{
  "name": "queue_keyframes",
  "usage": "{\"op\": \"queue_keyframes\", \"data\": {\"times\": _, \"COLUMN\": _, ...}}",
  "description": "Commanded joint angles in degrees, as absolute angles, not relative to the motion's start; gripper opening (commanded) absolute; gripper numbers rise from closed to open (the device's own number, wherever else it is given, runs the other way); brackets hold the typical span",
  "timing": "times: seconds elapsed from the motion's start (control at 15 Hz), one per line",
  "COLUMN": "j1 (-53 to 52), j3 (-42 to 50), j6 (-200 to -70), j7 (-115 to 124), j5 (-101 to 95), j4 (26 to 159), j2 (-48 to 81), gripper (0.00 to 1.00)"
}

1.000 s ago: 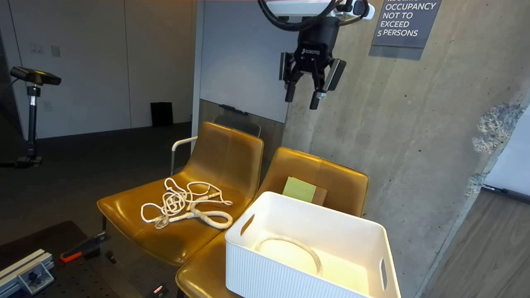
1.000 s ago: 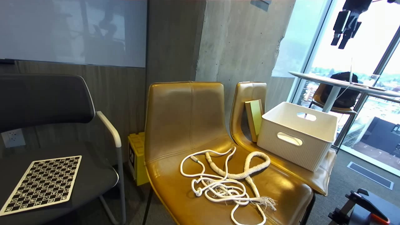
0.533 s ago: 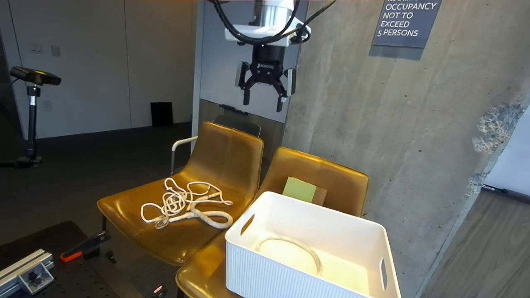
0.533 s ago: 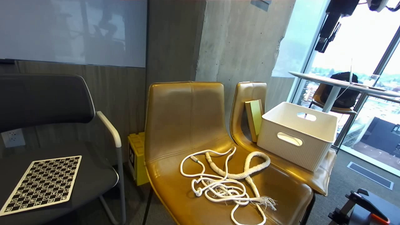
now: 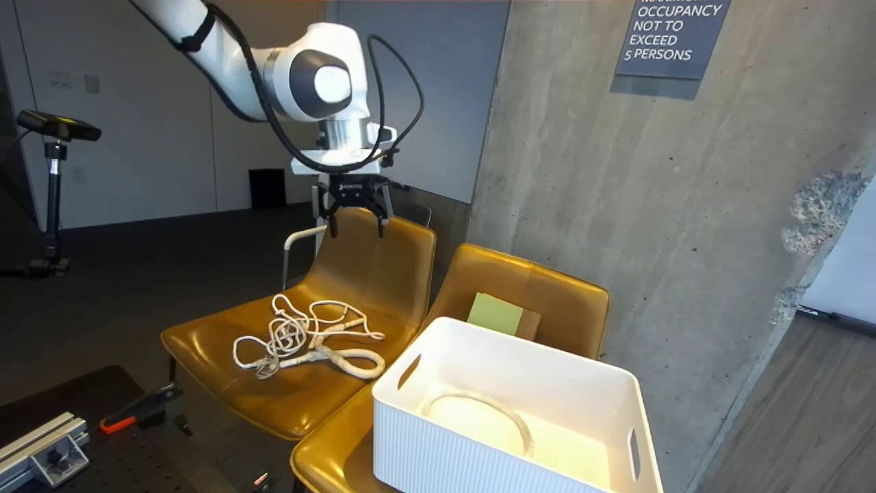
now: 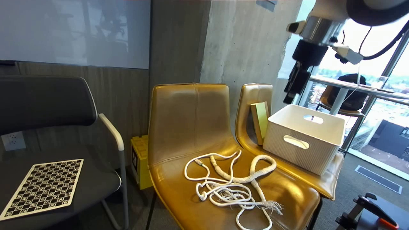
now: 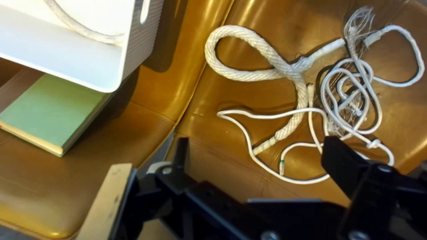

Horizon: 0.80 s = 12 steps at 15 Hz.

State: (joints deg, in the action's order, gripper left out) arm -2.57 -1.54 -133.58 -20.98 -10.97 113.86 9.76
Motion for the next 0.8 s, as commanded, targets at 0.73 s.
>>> {"op": "queue_keyframes", "data": {"times": 0.73, "j1": -6.44, "j3": 0.14, "j6": -136.77, "j7": -8.80, "j5": -36.44, "j4": 115.28, "j2": 24.82, "gripper": 1.00}}
